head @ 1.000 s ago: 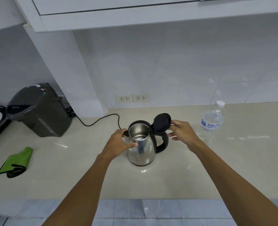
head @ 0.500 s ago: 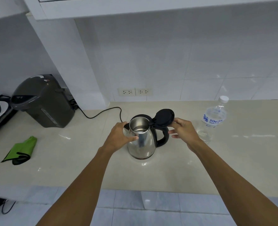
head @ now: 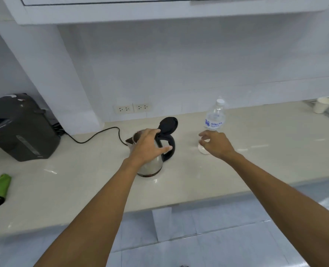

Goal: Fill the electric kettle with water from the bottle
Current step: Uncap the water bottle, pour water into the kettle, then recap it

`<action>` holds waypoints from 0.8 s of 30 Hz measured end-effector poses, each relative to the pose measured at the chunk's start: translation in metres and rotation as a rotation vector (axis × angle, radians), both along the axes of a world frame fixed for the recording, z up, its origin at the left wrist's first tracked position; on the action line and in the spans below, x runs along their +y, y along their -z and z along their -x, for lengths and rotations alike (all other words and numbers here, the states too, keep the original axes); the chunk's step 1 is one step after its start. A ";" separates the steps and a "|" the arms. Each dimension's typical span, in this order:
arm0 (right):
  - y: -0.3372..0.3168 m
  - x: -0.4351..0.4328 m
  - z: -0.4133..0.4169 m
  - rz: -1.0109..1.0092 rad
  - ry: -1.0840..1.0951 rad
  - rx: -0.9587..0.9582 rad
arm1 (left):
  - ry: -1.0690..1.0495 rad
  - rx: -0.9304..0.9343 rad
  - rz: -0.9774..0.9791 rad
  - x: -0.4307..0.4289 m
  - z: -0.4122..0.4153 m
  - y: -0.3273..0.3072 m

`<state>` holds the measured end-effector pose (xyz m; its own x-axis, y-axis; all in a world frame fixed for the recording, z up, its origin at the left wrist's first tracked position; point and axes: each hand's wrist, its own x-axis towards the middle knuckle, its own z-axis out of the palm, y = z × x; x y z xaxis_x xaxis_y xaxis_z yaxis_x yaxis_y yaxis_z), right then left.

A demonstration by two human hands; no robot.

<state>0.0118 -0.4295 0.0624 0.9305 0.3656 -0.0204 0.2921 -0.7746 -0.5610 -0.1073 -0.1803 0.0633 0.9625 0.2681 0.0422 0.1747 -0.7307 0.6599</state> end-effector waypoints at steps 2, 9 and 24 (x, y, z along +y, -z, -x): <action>-0.011 -0.014 0.006 0.045 0.029 -0.027 | 0.047 -0.008 0.006 -0.017 -0.001 -0.004; -0.065 -0.052 -0.010 0.222 0.078 -0.163 | 0.168 -0.016 0.048 -0.081 -0.034 -0.006; -0.066 -0.032 -0.168 0.164 -0.112 -0.240 | 0.045 0.096 0.299 -0.159 -0.208 0.054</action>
<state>0.1795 -0.4614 0.1281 0.8702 0.4758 0.1280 0.4894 -0.8049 -0.3356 0.1008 -0.3390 0.0089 0.9693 0.2123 -0.1240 0.2189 -0.5154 0.8285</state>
